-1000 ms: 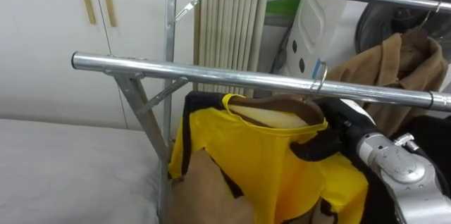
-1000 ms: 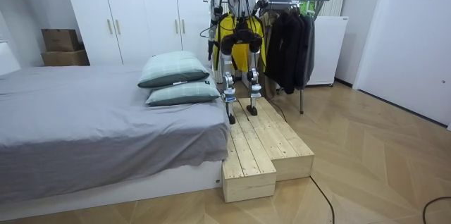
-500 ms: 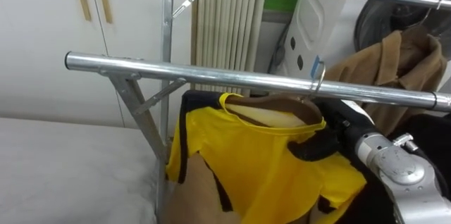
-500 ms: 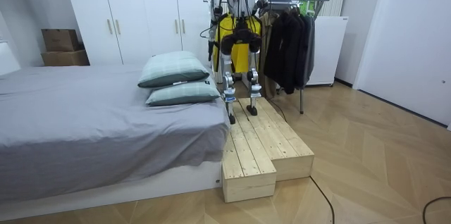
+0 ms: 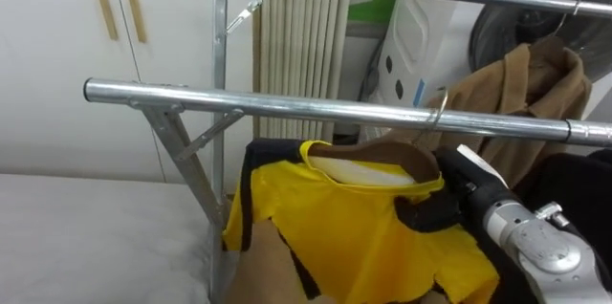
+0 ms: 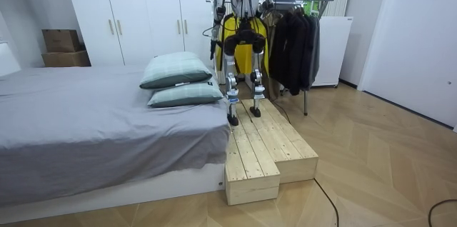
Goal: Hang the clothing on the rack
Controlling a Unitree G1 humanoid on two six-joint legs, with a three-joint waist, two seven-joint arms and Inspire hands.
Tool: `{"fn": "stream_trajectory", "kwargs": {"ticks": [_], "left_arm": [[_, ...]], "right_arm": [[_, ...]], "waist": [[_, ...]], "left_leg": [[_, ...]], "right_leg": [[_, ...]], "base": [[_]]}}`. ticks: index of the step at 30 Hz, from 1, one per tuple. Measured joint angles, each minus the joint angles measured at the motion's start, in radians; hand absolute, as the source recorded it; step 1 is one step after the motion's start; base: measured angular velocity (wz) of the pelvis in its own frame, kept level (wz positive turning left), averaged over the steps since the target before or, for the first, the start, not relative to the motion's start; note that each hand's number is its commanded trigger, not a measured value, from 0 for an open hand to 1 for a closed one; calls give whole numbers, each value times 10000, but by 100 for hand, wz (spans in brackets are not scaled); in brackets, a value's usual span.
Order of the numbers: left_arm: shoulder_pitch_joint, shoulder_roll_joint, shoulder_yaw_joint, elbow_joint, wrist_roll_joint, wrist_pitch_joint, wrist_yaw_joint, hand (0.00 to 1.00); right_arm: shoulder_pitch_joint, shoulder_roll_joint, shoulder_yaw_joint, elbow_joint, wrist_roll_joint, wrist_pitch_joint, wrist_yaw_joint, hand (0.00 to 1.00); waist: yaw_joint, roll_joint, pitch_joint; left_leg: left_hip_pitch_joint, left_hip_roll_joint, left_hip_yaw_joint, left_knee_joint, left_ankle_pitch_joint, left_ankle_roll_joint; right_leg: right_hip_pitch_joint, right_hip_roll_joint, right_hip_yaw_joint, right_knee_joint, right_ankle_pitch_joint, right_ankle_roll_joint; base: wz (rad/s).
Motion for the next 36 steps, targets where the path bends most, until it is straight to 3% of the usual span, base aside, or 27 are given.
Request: {"fn": "stream_trajectory", "kwargs": {"ticks": [8, 9, 10, 19, 27, 33, 36], "left_arm": [[-1, -44, 2, 0, -4, -93, -8, 0], [-1, -44, 2, 40, -5, -137, -6, 0], [-2, -44, 2, 82, -5, -171, -6, 0], [-2, 21, -32, 918, -95, -295, -5, 0], [-6, 39, -543, 911, -284, -363, 402, 0], [-11, 42, -553, 832, -340, -366, 659, 0], [-28, 44, -557, 872, -754, -366, 768, 0]], "right_arm": [[190, 12, 0, 1, 34, -61, 84, 100], [237, 13, 1, 1, 45, -143, 85, 34], [264, 14, 0, 1, 61, -166, 85, 0], [568, 48, 2, 2, 904, -337, -372, 0], [883, 66, 5, 58, 3211, -338, -1002, 0], [882, 67, 7, 57, 3845, -429, -1423, 0], [882, 96, 1, 53, 4872, -522, -1744, 0]], "waist": [[19, 74, -13], [11, 73, -13], [6, 73, -13], [-231, 31, 1], [-276, -27, 25], [-239, -25, 18], [-257, -15, 18]], "left_leg": [[21, 4, 3, -11, 1, -2], [37, 7, 4, -36, 1, -2], [46, 9, 4, -57, 2, -2], [86, 15, 35, -111, 2, -2], [79, 12, 73, -97, 24, -32], [93, 17, 171, -104, 24, -32], [116, 37, 204, -118, 24, -32]], "right_leg": [[-28, 5, 0, -3, 1, 0], [-22, 10, -4, -3, 2, -1], [-15, 13, -6, -3, 2, -2], [25, 29, -6, -5, 3, -2], [-7, 46, 51, -12, 2, -3], [-82, 80, 159, 1, 3, -4], [-132, 119, 202, 64, 15, -21]], "base": [[0], [0], [0], [0], [0], [-6], [-7]]}}
